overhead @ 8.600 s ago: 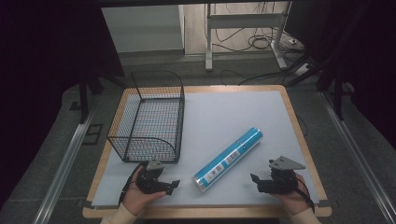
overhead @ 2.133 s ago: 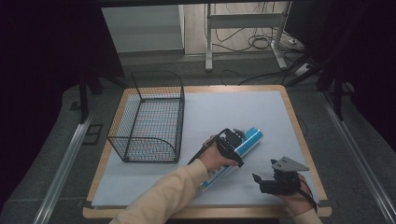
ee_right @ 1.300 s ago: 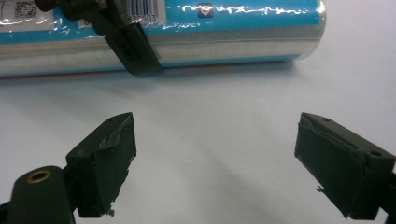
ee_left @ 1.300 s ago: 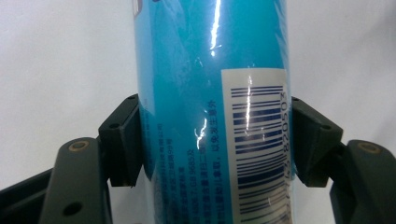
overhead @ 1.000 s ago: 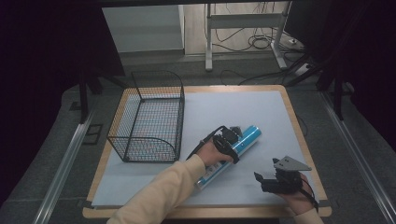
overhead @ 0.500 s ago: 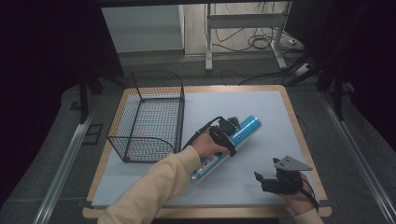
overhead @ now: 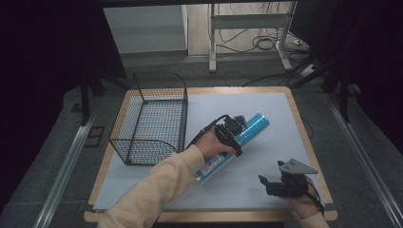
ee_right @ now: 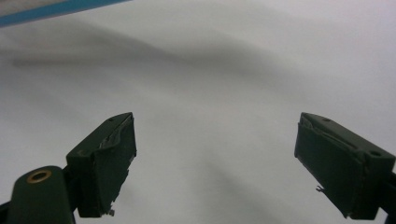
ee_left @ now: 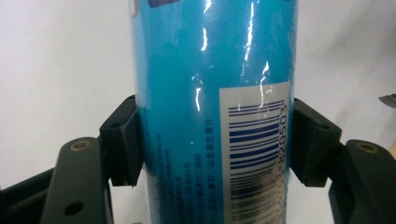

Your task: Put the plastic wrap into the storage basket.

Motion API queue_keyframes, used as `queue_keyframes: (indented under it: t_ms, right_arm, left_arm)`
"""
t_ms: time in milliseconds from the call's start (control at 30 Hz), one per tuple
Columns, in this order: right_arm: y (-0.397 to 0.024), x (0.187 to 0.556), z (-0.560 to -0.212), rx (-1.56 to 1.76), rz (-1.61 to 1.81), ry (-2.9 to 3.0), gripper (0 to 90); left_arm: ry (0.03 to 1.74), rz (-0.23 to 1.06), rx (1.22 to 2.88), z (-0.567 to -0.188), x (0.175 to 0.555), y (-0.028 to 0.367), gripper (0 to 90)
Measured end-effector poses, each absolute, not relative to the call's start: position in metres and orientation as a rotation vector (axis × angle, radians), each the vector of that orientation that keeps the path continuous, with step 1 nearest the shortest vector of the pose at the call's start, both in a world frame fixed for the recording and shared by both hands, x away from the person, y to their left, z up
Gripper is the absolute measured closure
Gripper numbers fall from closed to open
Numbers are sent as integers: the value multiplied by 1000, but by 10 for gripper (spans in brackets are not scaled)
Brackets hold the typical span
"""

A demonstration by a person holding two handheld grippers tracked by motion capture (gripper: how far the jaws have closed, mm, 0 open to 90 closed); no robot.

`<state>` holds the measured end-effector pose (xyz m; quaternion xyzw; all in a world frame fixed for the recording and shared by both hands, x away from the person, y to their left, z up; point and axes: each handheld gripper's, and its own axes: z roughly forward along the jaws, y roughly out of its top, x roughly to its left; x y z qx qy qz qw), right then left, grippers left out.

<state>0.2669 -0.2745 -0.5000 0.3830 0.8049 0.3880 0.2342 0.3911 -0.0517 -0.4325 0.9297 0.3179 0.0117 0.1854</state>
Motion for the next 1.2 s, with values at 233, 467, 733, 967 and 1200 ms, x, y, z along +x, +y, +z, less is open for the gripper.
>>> queue_keyframes:
  t_ms: [233,467,733,967,1200]
  right_arm:
    - [-275,267,-499,1049,1067,2206,133]
    - [-276,267,-499,1054,1069,2203,133]
    - [-276,266,-498,1054,1072,2198,133]
    - [-276,267,-498,1053,1071,2199,133]
    - [-276,267,-498,1055,1071,2199,133]
  left_arm:
    - [898,58,2631,-429,393,-56,314]
    - [891,74,2633,-423,394,-55,315]
    - [891,109,2627,-408,397,-52,315]
    - [888,130,2622,-400,399,-50,315]
    - [881,147,2629,-392,399,-47,315]
